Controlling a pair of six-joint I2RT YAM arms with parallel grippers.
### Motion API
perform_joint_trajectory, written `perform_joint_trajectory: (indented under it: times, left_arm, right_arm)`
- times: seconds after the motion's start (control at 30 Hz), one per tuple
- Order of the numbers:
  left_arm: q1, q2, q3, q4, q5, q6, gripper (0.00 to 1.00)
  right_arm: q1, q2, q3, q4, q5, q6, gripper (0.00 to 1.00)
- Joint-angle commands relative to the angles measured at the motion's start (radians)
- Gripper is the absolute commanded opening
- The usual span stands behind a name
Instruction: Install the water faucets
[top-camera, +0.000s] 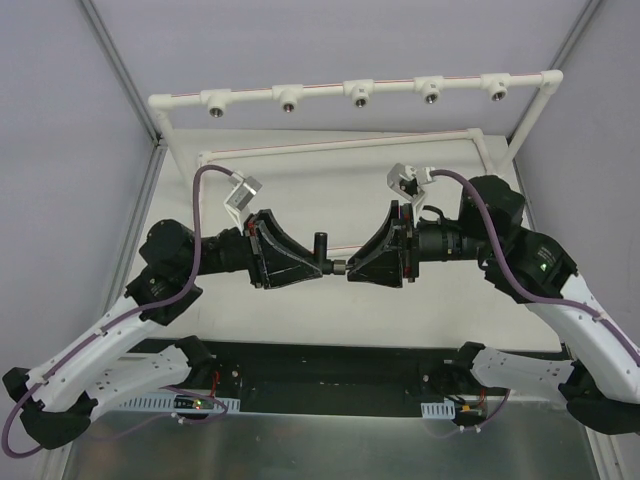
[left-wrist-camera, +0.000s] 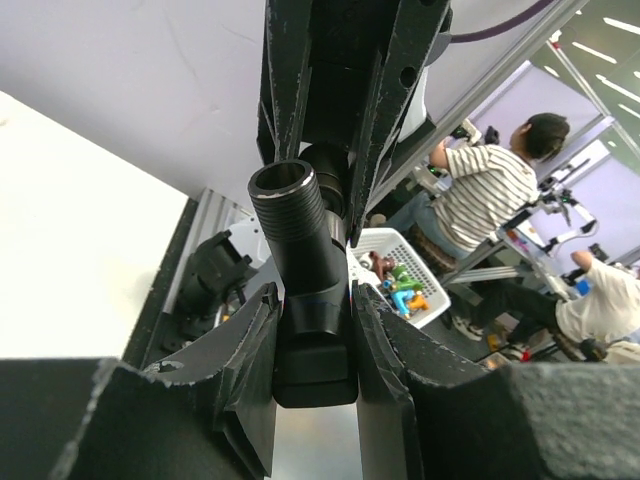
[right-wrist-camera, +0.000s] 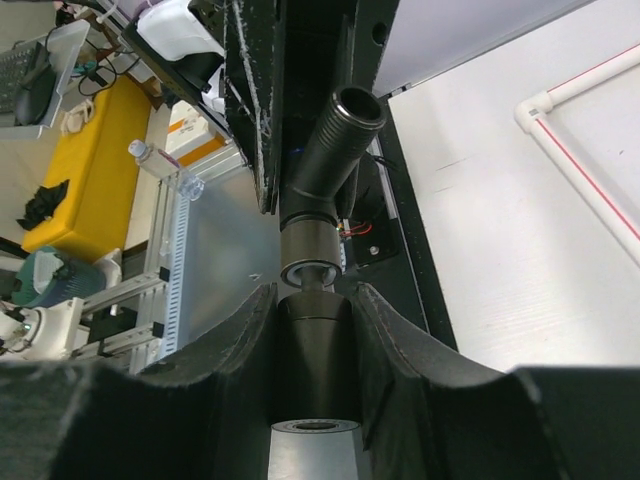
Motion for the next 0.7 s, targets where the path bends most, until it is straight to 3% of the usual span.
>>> perform_joint_trajectory:
  times: [0.0,0.37,0.67]
  left_arm:
    - [-0.018,-0.011,0.021,-0.021,-0.037,0.157,0.00]
    - [-0.019,-0.091,-0.025,0.005,-0.041,0.403,0.00]
    - [-0.019,-0.105,0.005,-0.138,-0.003,0.695,0.00]
  right_arm:
    - [0.008,0.035,-0.022,0.204,0.001,0.139,0.00]
    - [0.008,0.061,-0.006,0.286,-0.075,0.320,0.00]
    - [0.006,0.083,0.010,0.292,-0.128,0.412,0.00]
